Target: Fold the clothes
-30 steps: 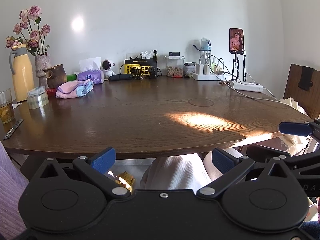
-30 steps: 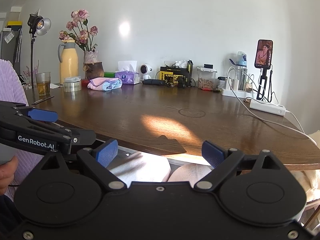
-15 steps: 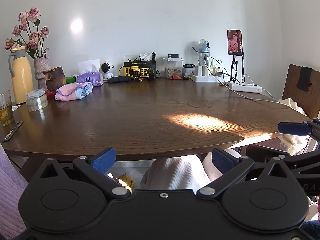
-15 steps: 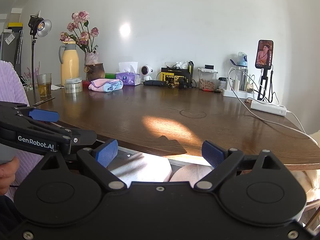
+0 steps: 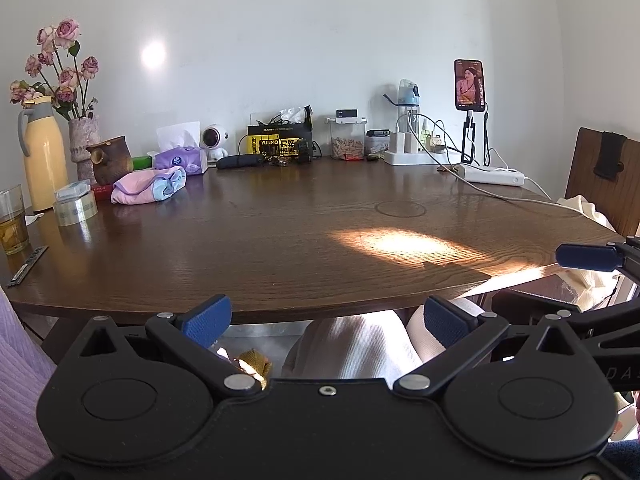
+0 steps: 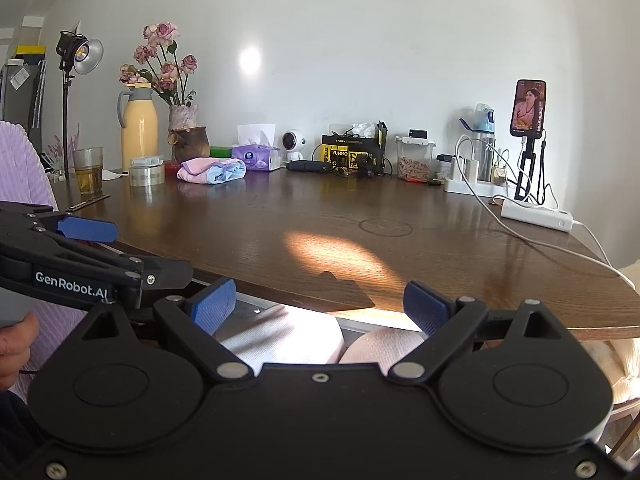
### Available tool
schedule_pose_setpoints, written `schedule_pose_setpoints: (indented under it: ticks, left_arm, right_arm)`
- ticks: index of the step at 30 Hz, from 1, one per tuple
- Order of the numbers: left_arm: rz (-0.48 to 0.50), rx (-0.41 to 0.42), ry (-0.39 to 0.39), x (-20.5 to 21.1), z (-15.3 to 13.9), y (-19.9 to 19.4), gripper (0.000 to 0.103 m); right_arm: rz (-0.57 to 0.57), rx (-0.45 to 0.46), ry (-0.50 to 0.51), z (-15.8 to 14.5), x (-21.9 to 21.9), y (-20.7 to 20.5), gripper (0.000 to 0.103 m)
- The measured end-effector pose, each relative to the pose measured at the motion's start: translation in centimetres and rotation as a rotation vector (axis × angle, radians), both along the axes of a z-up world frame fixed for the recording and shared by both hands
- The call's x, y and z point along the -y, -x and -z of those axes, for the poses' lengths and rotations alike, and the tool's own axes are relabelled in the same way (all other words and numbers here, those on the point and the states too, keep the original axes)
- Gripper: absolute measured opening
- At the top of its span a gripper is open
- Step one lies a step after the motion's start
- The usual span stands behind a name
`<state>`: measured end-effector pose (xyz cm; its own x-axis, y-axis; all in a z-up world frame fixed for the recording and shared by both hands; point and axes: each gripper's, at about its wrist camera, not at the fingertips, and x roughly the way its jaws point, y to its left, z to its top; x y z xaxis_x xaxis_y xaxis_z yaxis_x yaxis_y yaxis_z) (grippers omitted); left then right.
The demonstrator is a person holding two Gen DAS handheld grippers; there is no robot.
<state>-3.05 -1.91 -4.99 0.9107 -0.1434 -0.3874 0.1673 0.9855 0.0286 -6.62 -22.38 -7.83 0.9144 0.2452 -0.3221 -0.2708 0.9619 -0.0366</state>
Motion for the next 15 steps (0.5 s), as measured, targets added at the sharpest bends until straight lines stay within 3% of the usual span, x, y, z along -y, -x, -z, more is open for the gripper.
schedule_pose_setpoints:
  ticks: [15]
  left_arm:
    - [0.001, 0.001, -0.002, -0.21, 0.0, 0.01, 0.103]
  right_arm:
    - [0.0, -0.001, 0.0, 0.1, -0.07, -0.09, 0.094]
